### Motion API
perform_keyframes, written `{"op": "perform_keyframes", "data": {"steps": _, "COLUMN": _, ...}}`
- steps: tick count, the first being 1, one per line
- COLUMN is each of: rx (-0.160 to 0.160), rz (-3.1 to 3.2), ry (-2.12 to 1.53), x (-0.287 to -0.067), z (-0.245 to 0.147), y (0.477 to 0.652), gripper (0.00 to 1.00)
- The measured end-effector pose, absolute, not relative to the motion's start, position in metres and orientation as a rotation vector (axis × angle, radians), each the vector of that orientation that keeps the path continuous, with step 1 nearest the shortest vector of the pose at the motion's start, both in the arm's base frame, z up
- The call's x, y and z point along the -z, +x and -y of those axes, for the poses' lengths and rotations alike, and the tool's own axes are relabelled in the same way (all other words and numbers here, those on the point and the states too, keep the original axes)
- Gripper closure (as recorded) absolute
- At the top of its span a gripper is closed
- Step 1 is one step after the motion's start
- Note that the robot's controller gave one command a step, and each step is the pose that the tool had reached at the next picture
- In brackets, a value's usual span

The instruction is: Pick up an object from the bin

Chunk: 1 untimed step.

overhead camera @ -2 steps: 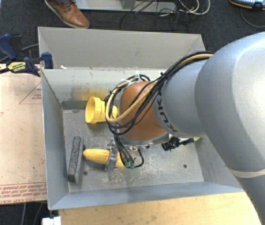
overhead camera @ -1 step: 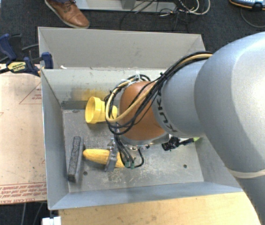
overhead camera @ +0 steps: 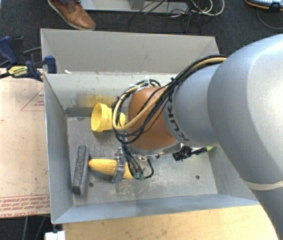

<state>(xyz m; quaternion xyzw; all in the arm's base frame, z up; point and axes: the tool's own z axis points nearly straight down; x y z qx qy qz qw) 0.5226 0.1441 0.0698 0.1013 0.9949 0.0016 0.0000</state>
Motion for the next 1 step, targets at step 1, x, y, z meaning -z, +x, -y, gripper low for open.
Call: {"op": "perform_keyframes", "data": {"steps": 1, "rx": -0.008, "rz": -3.124, "ry": 0.294, "x": -0.2160, "z": -0.1463, "y": 0.5325, "gripper": 1.00}}
